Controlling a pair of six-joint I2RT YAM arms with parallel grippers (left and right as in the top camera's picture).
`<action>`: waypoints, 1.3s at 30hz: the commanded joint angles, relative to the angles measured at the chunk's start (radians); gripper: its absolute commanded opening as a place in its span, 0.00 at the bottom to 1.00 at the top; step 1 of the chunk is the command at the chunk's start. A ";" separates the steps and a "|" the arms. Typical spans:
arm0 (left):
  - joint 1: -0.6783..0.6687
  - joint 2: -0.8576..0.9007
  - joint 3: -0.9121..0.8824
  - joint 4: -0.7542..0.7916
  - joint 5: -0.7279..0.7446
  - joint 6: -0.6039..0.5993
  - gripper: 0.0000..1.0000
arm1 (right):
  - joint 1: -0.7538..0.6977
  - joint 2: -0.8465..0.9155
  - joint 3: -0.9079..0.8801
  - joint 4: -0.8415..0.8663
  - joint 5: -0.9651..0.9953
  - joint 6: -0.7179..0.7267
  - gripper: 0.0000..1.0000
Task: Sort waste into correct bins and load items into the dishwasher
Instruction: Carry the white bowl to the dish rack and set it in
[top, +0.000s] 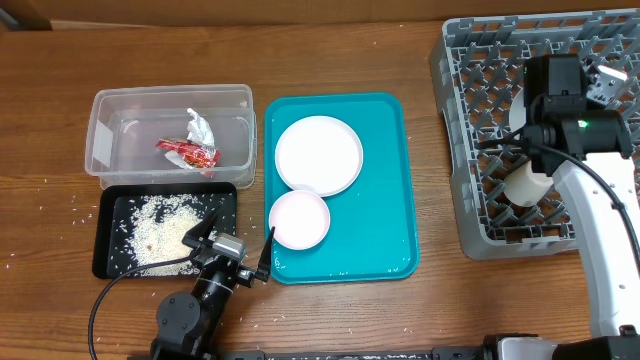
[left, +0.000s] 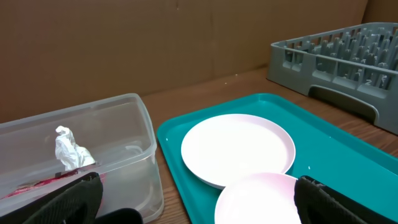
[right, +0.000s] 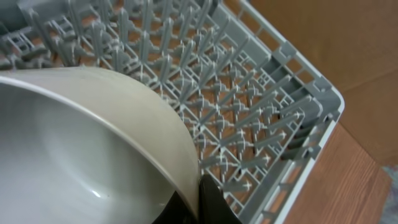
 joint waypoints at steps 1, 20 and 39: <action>0.006 -0.010 -0.005 0.000 0.001 0.002 1.00 | 0.000 -0.004 0.012 0.063 0.082 -0.032 0.04; 0.006 -0.010 -0.005 0.000 0.001 0.002 1.00 | 0.025 0.005 -0.011 0.086 -0.076 -0.226 0.04; 0.006 -0.010 -0.005 0.000 0.001 0.002 1.00 | 0.285 0.014 -0.013 0.021 0.111 -0.131 0.04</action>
